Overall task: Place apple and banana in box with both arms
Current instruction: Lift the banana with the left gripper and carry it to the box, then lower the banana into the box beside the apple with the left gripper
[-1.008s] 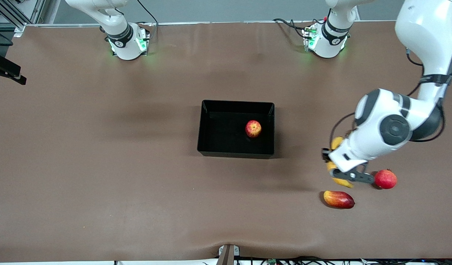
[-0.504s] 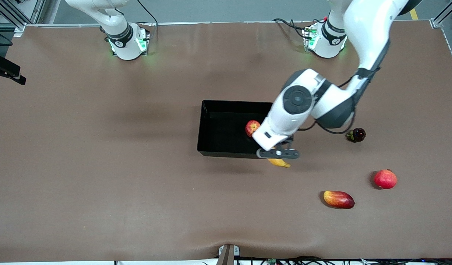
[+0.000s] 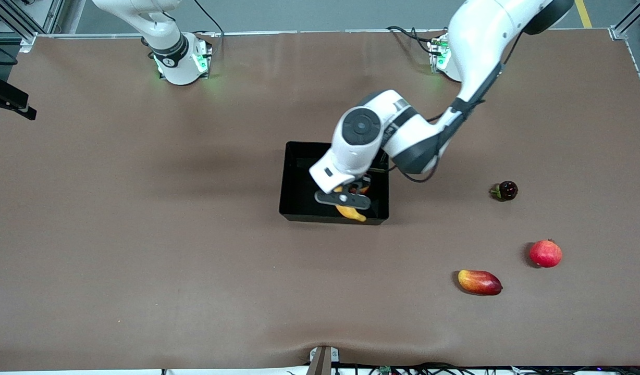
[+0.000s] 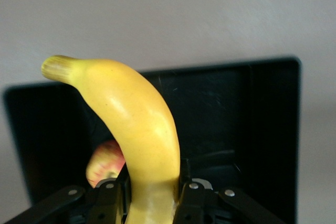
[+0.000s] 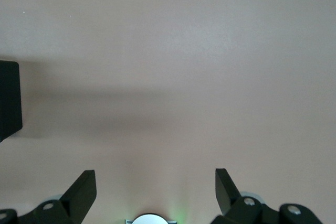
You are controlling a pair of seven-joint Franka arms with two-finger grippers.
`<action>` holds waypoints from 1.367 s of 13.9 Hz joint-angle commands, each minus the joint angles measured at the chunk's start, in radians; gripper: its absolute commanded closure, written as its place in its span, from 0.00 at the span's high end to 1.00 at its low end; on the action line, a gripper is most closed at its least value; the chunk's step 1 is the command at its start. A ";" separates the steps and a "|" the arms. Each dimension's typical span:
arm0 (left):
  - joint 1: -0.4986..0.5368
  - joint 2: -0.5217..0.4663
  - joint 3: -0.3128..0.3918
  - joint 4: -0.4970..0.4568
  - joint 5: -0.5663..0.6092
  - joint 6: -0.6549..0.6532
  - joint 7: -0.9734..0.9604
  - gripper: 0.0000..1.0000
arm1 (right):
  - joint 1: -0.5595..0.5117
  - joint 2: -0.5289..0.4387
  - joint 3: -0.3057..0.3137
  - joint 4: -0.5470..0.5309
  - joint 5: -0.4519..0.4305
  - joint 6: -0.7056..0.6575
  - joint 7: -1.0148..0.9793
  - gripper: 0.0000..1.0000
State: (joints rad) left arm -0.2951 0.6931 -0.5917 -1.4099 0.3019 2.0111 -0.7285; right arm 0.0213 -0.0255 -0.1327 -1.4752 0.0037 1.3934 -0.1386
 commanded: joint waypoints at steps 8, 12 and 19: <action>-0.252 0.103 0.168 0.036 0.009 0.092 -0.120 0.00 | -0.020 -0.002 0.010 0.006 0.007 -0.007 -0.016 1.00; -0.286 0.161 0.194 0.037 0.011 0.159 -0.115 0.00 | -0.018 -0.002 0.010 0.006 0.009 -0.005 -0.016 1.00; -0.319 0.212 0.224 0.034 0.013 0.201 -0.137 0.22 | -0.018 -0.001 0.010 0.006 0.010 -0.004 -0.016 1.00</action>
State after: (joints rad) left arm -0.6028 0.8939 -0.3754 -1.3991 0.3020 2.2124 -0.8466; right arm 0.0212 -0.0251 -0.1326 -1.4753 0.0037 1.3926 -0.1422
